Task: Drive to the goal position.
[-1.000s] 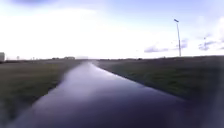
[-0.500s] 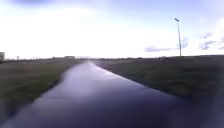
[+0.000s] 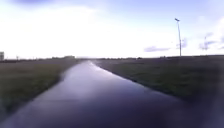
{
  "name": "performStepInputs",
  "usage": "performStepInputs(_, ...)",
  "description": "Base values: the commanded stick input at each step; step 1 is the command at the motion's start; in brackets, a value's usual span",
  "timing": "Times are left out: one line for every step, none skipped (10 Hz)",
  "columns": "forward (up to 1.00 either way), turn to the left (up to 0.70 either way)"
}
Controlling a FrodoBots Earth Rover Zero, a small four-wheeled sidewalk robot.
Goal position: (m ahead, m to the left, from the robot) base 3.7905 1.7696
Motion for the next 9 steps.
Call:
performStepInputs(0.45, 0.00)
performStepInputs(0.45, 0.00)
performStepInputs(0.45, 0.00)
performStepInputs(0.45, 0.00)
performStepInputs(0.45, 0.00)
performStepInputs(0.45, 0.00)
performStepInputs(0.45, 0.00)
performStepInputs(0.45, 0.00)
performStepInputs(0.45, 0.00)
